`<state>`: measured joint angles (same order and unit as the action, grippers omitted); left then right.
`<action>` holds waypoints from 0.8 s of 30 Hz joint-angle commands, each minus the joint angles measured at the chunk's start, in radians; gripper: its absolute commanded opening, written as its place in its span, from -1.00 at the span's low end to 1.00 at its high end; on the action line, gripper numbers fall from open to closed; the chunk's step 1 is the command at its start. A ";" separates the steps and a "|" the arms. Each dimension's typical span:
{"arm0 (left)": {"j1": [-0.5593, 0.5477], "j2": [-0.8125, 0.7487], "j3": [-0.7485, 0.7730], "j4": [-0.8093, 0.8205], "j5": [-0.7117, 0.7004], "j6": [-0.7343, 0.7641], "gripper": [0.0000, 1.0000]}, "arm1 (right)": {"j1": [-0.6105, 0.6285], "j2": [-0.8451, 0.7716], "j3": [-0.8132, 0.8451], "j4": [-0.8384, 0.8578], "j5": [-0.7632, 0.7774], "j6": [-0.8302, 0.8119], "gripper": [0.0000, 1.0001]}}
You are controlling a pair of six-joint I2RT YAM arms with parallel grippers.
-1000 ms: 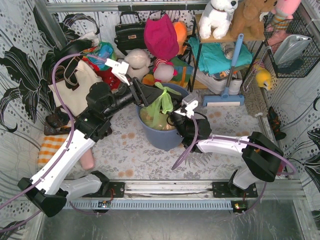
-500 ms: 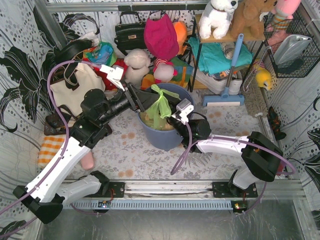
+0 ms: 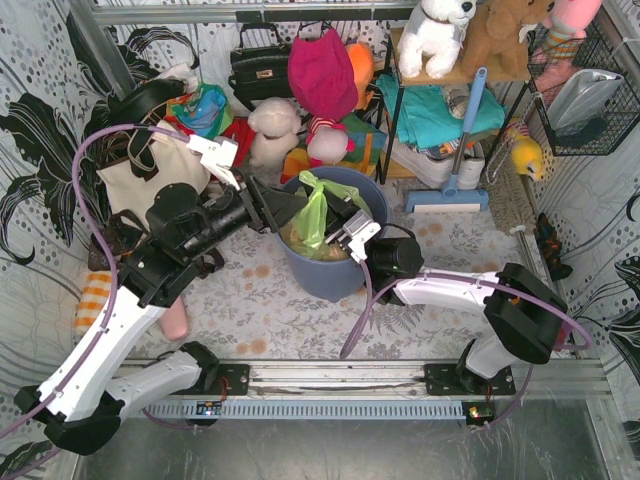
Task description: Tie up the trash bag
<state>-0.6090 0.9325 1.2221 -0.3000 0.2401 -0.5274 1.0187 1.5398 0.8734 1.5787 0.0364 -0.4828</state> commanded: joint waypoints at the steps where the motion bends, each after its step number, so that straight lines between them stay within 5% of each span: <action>1: -0.006 -0.024 0.061 0.001 -0.073 0.037 0.11 | -0.004 -0.037 0.013 0.122 -0.054 -0.055 -1.00; 17: -0.006 0.098 0.165 0.058 -0.125 0.053 0.26 | -0.004 -0.029 0.013 0.121 -0.084 -0.086 -1.00; 24: -0.006 0.119 0.146 0.048 -0.133 0.058 0.13 | -0.003 -0.028 0.015 0.121 -0.094 -0.088 -1.00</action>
<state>-0.6090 1.0592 1.3518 -0.2871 0.1333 -0.4931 1.0183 1.5360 0.8734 1.5799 -0.0338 -0.5476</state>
